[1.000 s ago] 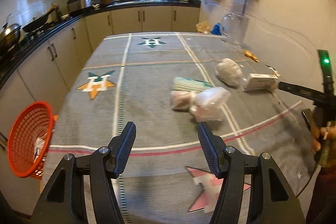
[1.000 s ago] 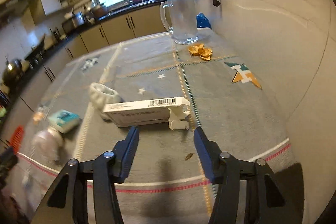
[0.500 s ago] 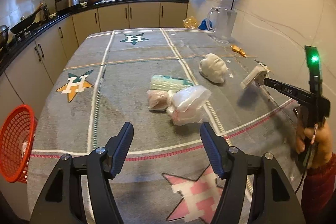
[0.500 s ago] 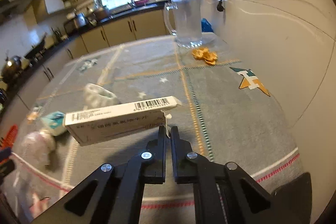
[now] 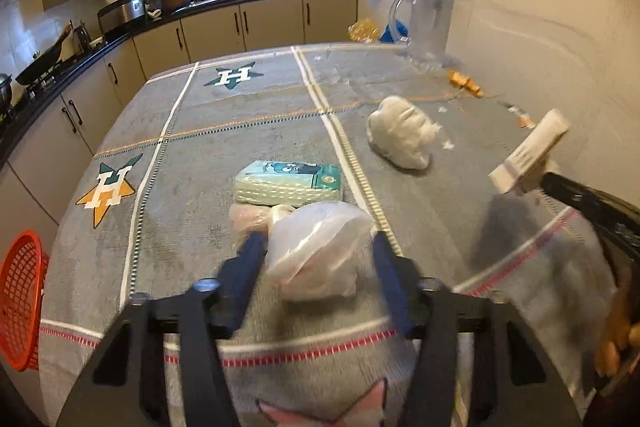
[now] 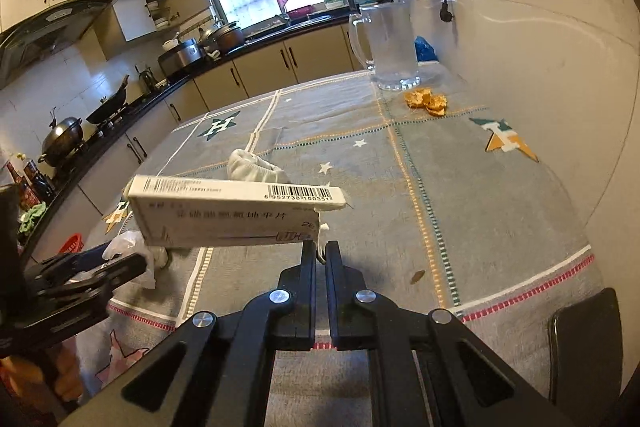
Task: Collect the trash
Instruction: 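Grasp the clear plastic bag with the left tool while the right grasps the white medicine box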
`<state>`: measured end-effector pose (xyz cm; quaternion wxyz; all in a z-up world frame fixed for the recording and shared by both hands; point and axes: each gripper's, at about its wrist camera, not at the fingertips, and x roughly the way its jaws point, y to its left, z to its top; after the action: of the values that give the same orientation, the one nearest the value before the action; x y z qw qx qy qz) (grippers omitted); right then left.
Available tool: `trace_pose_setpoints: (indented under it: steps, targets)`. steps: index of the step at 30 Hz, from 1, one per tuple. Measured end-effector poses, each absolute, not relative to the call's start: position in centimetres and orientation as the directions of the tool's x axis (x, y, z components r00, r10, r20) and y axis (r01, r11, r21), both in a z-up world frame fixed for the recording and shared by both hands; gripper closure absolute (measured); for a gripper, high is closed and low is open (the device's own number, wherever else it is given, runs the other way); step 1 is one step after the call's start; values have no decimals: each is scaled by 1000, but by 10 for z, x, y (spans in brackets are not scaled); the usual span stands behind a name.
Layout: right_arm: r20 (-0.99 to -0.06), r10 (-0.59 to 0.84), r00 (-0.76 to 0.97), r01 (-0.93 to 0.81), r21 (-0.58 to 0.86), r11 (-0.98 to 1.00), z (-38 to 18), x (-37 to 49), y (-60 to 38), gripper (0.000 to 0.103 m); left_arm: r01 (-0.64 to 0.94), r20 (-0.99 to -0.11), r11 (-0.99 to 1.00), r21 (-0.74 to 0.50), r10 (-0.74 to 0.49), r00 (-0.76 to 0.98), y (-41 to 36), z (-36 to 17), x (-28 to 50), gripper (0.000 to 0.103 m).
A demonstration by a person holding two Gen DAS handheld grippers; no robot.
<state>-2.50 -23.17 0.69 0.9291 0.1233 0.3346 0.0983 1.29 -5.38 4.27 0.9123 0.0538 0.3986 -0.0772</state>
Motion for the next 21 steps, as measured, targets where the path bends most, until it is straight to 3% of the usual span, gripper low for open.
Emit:
trace_pose_setpoints:
  steps: [8, 21]
  targets:
    - [-590, 313, 744, -146, 314, 938, 7, -35, -225, 98, 142, -726, 990, -1, -98, 681, -34, 39, 10, 77]
    - [-586, 389, 710, -273, 281, 920, 19, -52, -163, 98, 127, -650, 992, -26, -114, 751, 10, 62, -46, 77]
